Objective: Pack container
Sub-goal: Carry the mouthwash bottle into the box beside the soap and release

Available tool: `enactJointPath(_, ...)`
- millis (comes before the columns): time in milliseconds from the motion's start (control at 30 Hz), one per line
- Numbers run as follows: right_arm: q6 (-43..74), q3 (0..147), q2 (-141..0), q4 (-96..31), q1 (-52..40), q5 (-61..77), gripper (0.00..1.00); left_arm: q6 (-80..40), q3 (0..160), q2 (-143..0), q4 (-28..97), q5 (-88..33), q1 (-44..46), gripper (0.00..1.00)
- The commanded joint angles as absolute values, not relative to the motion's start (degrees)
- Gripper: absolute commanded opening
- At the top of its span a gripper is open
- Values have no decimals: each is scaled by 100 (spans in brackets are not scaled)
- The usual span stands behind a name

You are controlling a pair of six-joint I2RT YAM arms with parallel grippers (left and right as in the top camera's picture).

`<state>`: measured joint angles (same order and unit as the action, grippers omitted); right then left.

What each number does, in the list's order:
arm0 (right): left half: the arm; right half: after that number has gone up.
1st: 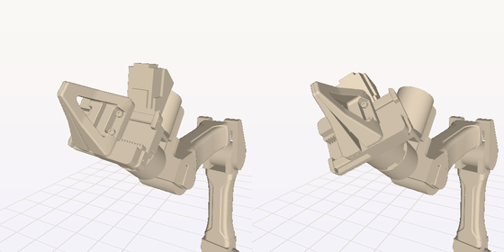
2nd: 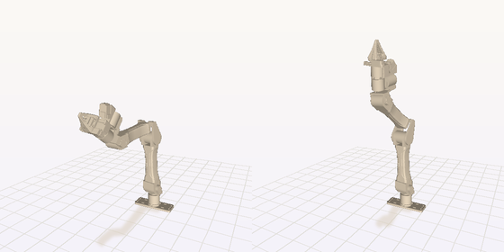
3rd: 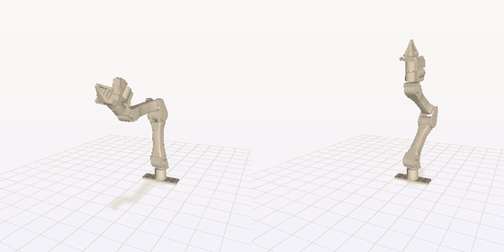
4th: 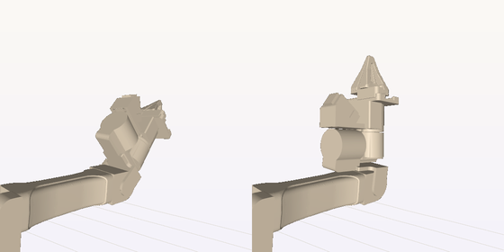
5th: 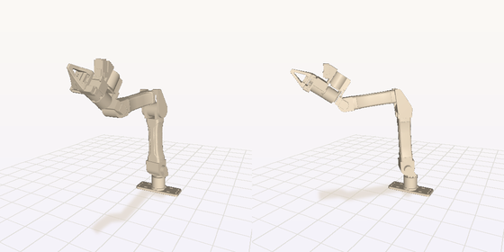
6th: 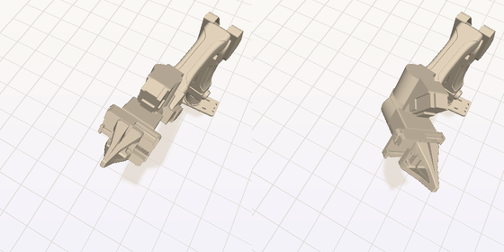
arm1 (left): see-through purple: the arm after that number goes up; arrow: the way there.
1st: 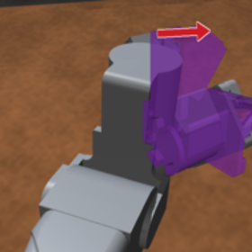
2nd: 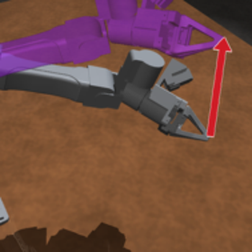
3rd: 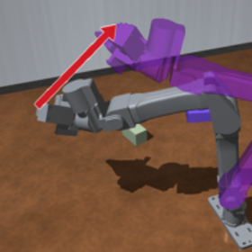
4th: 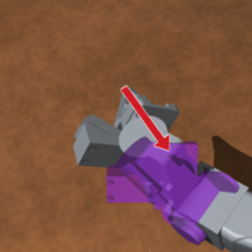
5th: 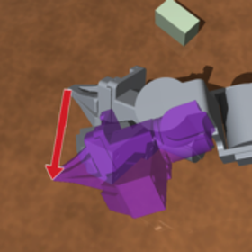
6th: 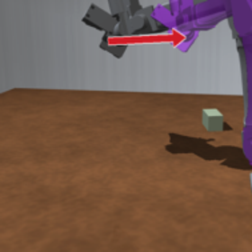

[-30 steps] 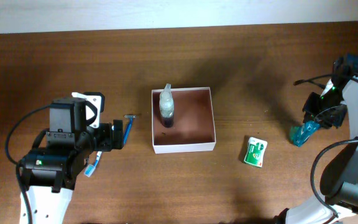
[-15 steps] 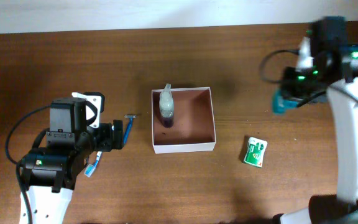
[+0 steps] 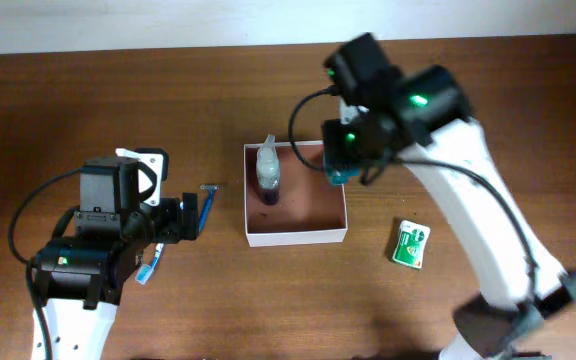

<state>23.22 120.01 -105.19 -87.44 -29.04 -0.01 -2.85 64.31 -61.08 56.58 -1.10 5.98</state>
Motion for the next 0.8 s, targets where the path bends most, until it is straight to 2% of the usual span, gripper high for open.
enactJointPath(0, 2379, 12097, -11008, -8479, -2936, -97, 4, -320, 6558, -6108, 5666, -174, 585, 99)
enactJointPath(333, 2279, 12097, -12256, -7850, -3048, 115, 4, -322, 6558, -6108, 5669, -176, 585, 100)
enactJointPath(600, 2276, 12097, -12512, -7614, -3048, 113, 5, -322, 6558, -6108, 5666, -174, 585, 99)
enactJointPath(733, 2276, 12097, -12512, -7620, -3048, 115, 16, -320, 6558, -6108, 5669, -174, 585, 99)
enactJointPath(767, 2276, 12097, -12512, -7620, -3048, 115, 24, -320, 6556, -6108, 5669, -176, 585, 99)
